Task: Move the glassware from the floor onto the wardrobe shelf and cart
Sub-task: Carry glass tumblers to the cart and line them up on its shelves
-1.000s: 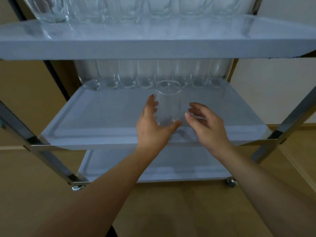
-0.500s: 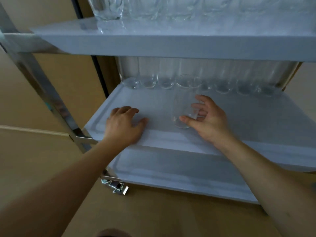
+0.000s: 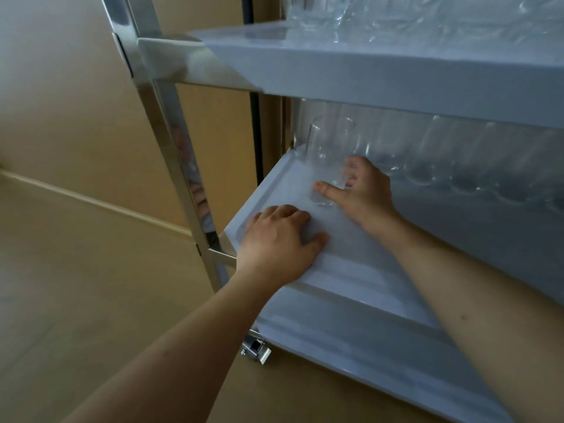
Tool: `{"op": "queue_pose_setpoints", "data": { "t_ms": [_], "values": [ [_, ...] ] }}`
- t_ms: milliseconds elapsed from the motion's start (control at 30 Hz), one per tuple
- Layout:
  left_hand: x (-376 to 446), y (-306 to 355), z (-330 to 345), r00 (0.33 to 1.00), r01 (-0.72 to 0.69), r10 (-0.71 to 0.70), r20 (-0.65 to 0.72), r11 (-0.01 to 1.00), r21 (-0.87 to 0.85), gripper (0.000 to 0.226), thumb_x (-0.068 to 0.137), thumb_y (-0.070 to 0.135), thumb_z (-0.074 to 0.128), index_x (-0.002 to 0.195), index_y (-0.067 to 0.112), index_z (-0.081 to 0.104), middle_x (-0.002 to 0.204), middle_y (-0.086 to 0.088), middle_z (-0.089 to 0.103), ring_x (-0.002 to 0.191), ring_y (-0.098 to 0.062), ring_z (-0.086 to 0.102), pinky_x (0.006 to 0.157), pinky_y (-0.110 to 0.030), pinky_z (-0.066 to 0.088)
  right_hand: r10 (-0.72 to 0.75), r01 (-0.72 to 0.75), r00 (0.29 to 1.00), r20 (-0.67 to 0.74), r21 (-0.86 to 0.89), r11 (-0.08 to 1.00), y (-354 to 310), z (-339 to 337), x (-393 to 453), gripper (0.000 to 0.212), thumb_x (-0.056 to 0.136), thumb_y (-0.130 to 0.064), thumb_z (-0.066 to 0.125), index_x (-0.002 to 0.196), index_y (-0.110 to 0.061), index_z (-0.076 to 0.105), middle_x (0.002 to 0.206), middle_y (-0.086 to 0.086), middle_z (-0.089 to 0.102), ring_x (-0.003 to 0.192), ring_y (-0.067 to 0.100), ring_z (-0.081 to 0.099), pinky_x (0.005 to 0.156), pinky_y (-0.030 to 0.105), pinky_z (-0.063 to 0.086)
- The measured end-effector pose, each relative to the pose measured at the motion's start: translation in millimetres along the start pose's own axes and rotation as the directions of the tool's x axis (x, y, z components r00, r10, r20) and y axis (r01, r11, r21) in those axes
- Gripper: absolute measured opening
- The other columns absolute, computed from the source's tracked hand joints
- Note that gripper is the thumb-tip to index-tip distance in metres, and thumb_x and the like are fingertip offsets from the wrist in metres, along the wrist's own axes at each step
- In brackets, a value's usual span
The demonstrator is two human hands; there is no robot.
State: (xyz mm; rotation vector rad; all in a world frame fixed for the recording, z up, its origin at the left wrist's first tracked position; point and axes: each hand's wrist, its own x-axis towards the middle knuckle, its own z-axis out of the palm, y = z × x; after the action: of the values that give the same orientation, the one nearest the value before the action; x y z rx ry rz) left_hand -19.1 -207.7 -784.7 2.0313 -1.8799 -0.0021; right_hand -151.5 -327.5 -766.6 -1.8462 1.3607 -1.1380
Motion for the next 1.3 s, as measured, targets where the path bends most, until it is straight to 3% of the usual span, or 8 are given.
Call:
{"op": "queue_pose_setpoints", "data": {
  "t_ms": [200, 433, 767, 933, 1033, 1100, 1300],
  "values": [
    [0.0, -4.5, 4.3, 0.999, -0.011, 0.011, -0.036, 1.000, -0.006, 0.054, 0.093, 0.066, 0.043, 0.126, 0.029, 0.063, 0.130, 0.007, 0.061, 0.125, -0.019, 0.050, 0.107, -0.038, 0.033, -0.007, 0.005, 0.999, -0.032, -0.059, 0.998, -12.5, 36.6, 25.1, 0.083, 0.066, -0.049, 0.090, 0.131, -0.011, 0.055, 0.124, 0.006, 0.065, 0.109, 0.020, 0.063, 0.097, 0.030, 0.049],
    [1.4, -8.8, 8.6, 0.997, -0.030, 0.029, -0.067, 0.999, -0.020, 0.054, 0.093, 0.067, 0.041, 0.123, 0.029, 0.063, 0.125, 0.007, 0.062, 0.121, -0.019, 0.051, 0.104, -0.037, 0.033, 0.001, -0.003, 1.000, -0.015, -0.144, 0.990, -23.2, 48.1, 36.3, 0.083, 0.070, -0.053, 0.085, 0.135, -0.012, 0.052, 0.134, 0.007, 0.061, 0.120, 0.025, 0.059, 0.103, 0.036, 0.046],
    [-0.4, -6.7, 3.8, 0.998, -0.047, 0.047, -0.044, 0.999, -0.011, 0.049, 0.096, 0.060, 0.038, 0.125, 0.028, 0.061, 0.129, 0.006, 0.060, 0.124, -0.020, 0.049, 0.107, -0.037, 0.032, -0.006, 0.031, 0.998, 0.067, -0.379, 0.925, -18.1, 19.0, 3.0, 0.087, 0.081, -0.056, 0.074, 0.147, -0.009, 0.041, 0.145, 0.014, 0.053, 0.133, 0.034, 0.048, 0.107, 0.037, 0.036],
    [-1.6, -2.3, -13.2, 0.999, 0.006, 0.001, 0.049, 0.991, -0.136, 0.057, 0.095, 0.049, 0.051, 0.142, 0.018, 0.053, 0.151, -0.006, 0.049, 0.142, -0.029, 0.038, 0.115, -0.043, 0.029, -0.009, 0.080, 0.990, 0.143, -0.494, 0.866, -13.1, -15.1, -37.2, 0.079, 0.084, -0.054, 0.072, 0.141, -0.003, 0.051, 0.134, 0.019, 0.060, 0.126, 0.037, 0.053, 0.109, 0.039, 0.035],
    [-22.2, 13.4, -33.6, 0.996, 0.032, -0.017, 0.091, 0.986, -0.162, 0.061, 0.090, 0.051, 0.049, 0.138, 0.014, 0.058, 0.144, -0.010, 0.055, 0.137, -0.034, 0.045, 0.111, -0.048, 0.040, 0.142, -0.021, 0.972, 0.188, -0.531, 0.847, -22.2, -41.4, -72.6, 0.078, 0.089, -0.057, 0.064, 0.148, -0.012, 0.044, 0.147, 0.014, 0.050, 0.138, 0.034, 0.040, 0.117, 0.038, 0.026],
    [-42.9, 24.7, -56.7, 0.981, 0.059, -0.033, 0.191, 0.989, -0.133, 0.064, 0.089, 0.054, 0.046, 0.140, 0.016, 0.055, 0.146, -0.008, 0.053, 0.138, -0.032, 0.043, 0.110, -0.049, 0.040, 0.229, -0.063, 0.947, 0.227, -0.565, 0.823, -34.1, -62.0, -100.7, 0.078, 0.091, -0.060, 0.058, 0.153, -0.017, 0.037, 0.155, 0.011, 0.041, 0.144, 0.033, 0.029, 0.120, 0.040, 0.022],
    [-112.3, 61.5, -159.6, 0.906, 0.139, -0.107, 0.409, 0.989, -0.049, 0.061, 0.093, 0.050, 0.055, 0.147, 0.022, 0.046, 0.154, -0.003, 0.043, 0.146, -0.029, 0.032, 0.112, -0.052, 0.036, 0.392, -0.136, 0.860, 0.326, -0.593, 0.793, -116.5, -137.9, -187.9, 0.077, 0.093, -0.062, 0.053, 0.154, -0.020, 0.034, 0.158, 0.011, 0.036, 0.147, 0.034, 0.026, 0.121, 0.044, 0.019]
  ]
}}
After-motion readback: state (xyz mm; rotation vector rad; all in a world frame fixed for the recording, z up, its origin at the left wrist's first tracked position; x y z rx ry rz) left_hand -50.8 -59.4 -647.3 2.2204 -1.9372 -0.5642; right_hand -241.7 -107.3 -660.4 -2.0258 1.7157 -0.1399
